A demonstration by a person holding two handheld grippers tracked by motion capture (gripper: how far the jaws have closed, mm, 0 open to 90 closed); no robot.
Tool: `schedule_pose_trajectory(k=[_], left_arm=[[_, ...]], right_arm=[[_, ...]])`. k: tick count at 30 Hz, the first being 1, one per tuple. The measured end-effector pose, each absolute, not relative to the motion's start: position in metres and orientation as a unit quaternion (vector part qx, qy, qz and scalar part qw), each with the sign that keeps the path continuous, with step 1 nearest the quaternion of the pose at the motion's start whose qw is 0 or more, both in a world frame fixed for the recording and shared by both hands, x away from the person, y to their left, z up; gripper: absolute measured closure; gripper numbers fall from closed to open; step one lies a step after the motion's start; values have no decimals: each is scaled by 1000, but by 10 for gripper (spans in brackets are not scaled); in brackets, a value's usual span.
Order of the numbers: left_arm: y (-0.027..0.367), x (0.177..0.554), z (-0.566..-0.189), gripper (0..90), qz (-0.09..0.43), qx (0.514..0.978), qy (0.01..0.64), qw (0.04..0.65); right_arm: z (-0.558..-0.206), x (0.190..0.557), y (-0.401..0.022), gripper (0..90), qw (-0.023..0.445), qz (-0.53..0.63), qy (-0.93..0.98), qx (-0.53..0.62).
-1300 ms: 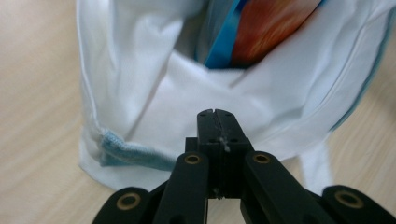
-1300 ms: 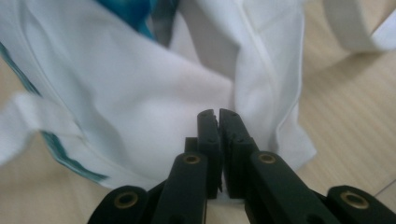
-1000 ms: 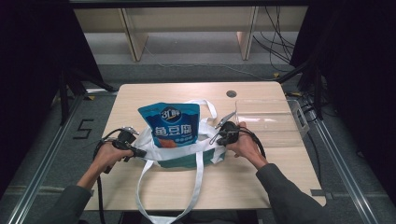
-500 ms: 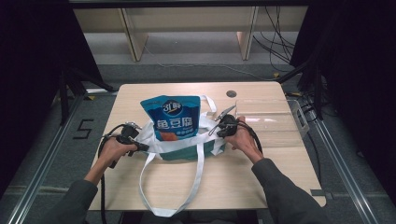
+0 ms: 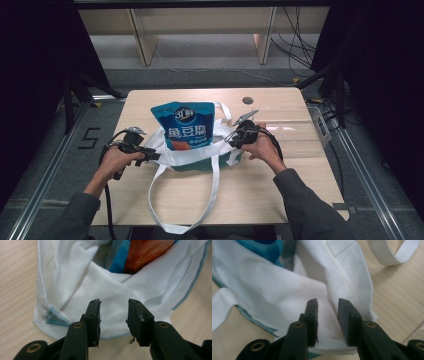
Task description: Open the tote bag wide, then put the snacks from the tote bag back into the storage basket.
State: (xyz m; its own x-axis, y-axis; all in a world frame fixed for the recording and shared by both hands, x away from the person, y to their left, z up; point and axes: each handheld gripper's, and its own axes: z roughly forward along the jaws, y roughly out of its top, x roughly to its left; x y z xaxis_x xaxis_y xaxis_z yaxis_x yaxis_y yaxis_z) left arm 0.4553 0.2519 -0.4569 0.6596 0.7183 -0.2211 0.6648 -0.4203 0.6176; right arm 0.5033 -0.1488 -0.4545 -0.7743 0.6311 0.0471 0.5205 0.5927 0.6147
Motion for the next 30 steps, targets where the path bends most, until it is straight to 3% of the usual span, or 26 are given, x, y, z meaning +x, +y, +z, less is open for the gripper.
schedule_pose_trajectory(k=[7, 13, 30], left_arm=[[252, 428, -442, 445, 51, 837, 413, 356], [249, 406, -438, 343, 76, 841, 408, 348], [250, 372, -446, 261, 94, 837, 416, 344]], right_arm=[[-439, 496, -148, 543, 75, 324, 892, 307], [-416, 489, -153, 473, 105, 328, 887, 307], [-384, 475, -161, 395, 103, 323, 897, 284]])
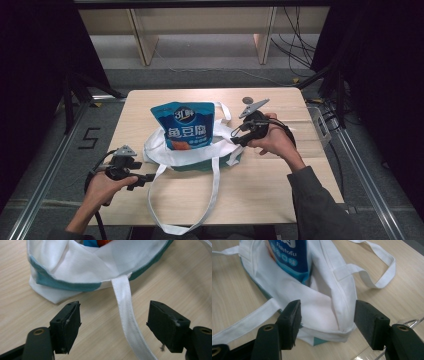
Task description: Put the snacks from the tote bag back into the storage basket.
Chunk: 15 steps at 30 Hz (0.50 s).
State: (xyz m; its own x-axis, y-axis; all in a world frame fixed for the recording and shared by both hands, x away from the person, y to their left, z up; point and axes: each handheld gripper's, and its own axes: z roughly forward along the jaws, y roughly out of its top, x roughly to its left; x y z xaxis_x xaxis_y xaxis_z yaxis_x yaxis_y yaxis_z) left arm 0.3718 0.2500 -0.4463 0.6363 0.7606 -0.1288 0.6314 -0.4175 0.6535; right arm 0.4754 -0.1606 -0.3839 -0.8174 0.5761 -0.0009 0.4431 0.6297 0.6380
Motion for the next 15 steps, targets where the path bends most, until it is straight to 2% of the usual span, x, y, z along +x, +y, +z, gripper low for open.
schedule_pose_trajectory(k=[4, 8, 15], left_arm=[[248, 367, -448, 252, 96, 834, 422, 344], [253, 365, -448, 245, 98, 834, 422, 341], [259, 363, -451, 241, 99, 836, 424, 333]], right_arm=[[-378, 475, -157, 381, 118, 330, 899, 262], [-364, 473, -151, 364, 112, 324, 905, 253], [-334, 486, -142, 340, 126, 306, 918, 219]])
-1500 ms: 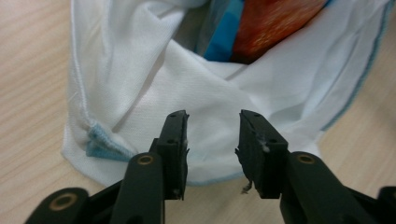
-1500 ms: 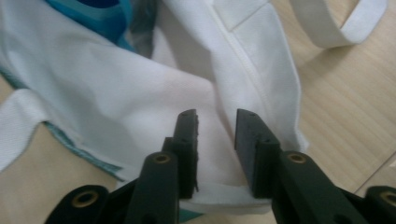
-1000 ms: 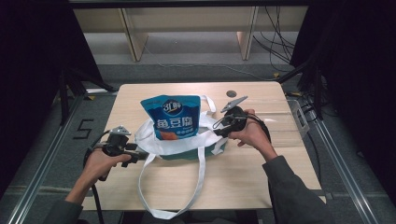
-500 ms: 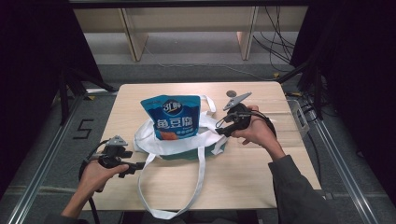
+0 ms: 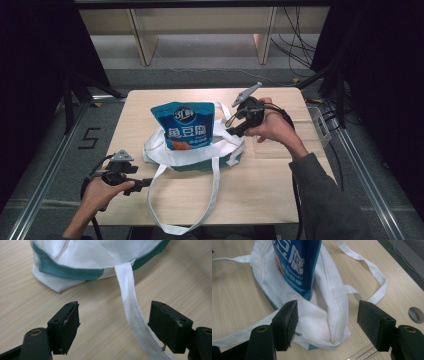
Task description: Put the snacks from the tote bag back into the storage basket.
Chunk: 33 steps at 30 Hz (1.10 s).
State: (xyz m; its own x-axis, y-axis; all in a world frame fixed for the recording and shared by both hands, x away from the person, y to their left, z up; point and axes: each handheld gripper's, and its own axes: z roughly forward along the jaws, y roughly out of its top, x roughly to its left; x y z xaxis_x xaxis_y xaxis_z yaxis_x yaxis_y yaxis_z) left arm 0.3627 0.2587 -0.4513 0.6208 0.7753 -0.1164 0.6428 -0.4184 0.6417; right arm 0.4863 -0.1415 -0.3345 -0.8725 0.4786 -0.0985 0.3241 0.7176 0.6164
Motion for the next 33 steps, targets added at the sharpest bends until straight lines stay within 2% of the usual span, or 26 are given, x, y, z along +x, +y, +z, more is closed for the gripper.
schedule_pose_trajectory(k=[9, 19, 27, 33], left_arm=[[260, 363, -452, 241, 99, 836, 428, 330], [262, 364, -455, 241, 100, 838, 427, 326], [261, 364, -458, 241, 97, 839, 426, 325], [263, 364, -458, 242, 100, 839, 426, 323]], right_arm=[[-294, 500, -125, 293, 112, 303, 931, 173], [-270, 508, -78, 304, 92, 288, 944, 130], [-264, 515, -36, 354, 87, 273, 953, 97], [-270, 522, -15, 483, 72, 258, 959, 94]])
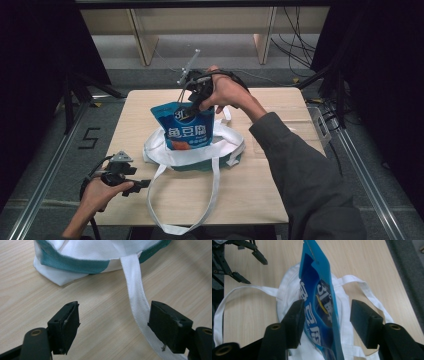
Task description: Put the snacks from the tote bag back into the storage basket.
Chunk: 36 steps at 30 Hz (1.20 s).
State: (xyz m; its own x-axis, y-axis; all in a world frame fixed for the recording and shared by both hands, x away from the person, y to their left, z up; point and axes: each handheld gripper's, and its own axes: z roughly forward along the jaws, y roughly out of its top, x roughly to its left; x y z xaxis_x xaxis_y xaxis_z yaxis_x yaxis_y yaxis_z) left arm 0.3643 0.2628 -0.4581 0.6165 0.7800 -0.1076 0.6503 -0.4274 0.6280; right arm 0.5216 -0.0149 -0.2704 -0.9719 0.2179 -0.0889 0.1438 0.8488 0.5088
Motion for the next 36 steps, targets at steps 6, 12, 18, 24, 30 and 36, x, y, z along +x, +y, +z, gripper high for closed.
schedule_pose_trajectory(k=[6, 12, 18, 24, 30, 36], left_arm=[[261, 364, -461, 241, 93, 843, 426, 315], [261, 364, -460, 241, 90, 844, 428, 311], [261, 364, -461, 241, 92, 841, 428, 317], [262, 364, -461, 241, 89, 842, 426, 318], [262, 364, -461, 241, 86, 848, 421, 309], [261, 364, -463, 242, 90, 844, 426, 312]], right_arm=[[-277, 530, -6, 580, 64, 246, 962, 102], [-279, 532, 1, 688, 57, 237, 966, 90], [-283, 537, 9, 769, 60, 217, 972, 69], [-288, 539, 12, 805, 60, 207, 975, 57], [-290, 542, 10, 887, 60, 206, 975, 60], [-288, 539, 12, 900, 73, 194, 978, 31]])
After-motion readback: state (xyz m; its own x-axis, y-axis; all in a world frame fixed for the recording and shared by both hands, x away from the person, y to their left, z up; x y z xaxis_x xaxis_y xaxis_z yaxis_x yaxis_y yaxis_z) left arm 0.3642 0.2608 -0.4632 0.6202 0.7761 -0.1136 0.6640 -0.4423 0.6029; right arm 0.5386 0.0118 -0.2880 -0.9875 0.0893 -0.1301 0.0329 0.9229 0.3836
